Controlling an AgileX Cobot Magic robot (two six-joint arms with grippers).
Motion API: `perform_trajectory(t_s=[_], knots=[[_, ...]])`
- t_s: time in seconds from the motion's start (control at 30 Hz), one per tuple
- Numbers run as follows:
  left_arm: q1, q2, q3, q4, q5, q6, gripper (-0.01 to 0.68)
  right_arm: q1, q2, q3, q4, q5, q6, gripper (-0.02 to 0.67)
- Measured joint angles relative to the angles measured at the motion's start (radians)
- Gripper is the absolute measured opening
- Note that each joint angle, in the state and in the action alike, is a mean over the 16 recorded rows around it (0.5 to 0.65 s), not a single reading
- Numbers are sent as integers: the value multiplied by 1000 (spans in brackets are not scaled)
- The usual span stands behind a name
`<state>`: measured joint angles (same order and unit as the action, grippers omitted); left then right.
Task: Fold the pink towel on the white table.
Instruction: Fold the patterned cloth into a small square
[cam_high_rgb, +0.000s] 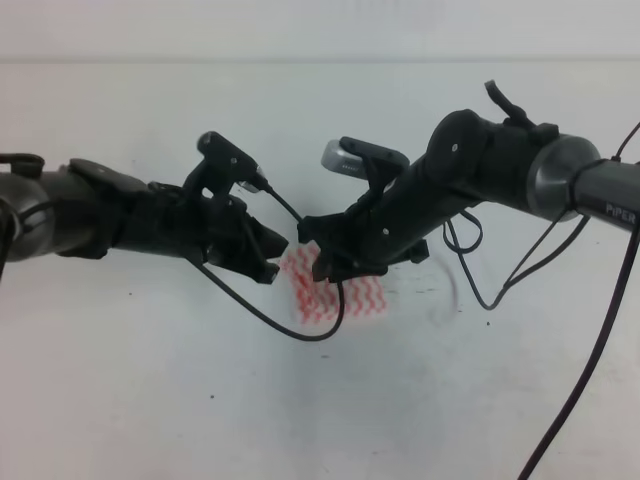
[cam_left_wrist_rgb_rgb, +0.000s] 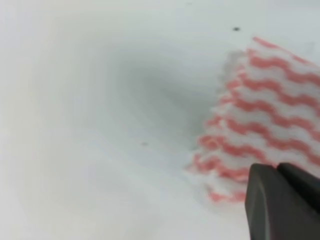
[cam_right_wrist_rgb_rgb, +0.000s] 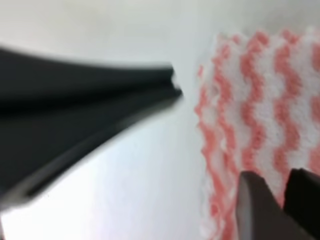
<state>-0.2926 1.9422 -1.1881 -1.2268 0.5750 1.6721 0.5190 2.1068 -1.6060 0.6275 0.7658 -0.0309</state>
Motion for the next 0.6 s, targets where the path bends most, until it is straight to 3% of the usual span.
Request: perform_trajectory(t_s=[0.6], knots=[[1,-72,0,5,-83,-10,0,24,1,0,-28,78,3,2]])
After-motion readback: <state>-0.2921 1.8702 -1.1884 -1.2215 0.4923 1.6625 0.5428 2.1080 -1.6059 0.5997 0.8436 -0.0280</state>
